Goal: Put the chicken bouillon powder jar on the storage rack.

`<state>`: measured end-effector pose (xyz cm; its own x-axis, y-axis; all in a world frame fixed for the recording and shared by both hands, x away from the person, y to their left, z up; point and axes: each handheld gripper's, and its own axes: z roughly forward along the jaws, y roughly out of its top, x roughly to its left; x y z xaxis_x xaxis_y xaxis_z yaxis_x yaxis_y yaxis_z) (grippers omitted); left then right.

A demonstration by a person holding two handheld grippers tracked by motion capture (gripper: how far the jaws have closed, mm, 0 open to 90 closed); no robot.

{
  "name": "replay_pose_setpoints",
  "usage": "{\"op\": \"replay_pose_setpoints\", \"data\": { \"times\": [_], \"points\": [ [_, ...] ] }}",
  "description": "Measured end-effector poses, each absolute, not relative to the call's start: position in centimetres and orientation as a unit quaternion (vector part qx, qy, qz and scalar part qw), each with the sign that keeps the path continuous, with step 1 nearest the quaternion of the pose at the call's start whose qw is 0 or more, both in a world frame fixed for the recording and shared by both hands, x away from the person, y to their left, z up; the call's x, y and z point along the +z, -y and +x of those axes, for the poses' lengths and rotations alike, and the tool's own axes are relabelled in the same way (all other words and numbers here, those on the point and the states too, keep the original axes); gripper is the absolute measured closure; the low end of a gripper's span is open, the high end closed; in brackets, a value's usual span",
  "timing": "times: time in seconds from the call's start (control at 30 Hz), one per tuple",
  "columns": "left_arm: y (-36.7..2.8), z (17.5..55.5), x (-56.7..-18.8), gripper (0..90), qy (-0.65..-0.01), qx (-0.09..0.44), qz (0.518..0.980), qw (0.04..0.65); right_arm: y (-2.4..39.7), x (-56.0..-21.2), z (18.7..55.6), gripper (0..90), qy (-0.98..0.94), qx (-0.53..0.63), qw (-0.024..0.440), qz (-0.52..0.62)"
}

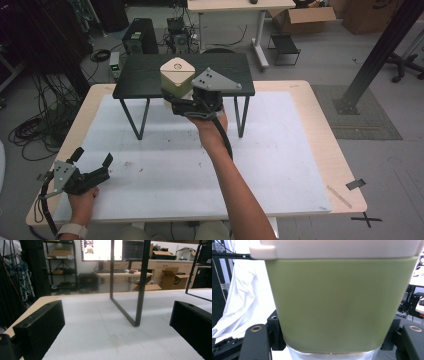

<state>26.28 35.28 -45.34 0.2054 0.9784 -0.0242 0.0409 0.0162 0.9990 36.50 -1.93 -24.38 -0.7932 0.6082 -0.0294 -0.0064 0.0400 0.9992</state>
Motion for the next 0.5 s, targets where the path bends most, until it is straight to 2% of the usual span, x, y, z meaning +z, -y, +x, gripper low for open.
{"op": "replay_pose_setpoints", "data": {
  "times": [0.5],
  "points": [
    [-35.3,26.3,-45.3,0.2,-0.46,0.43,0.552,0.546,0.3,-22.9,38.7,28.9,-0.684,0.66,0.227,0.213]
  ]
}}
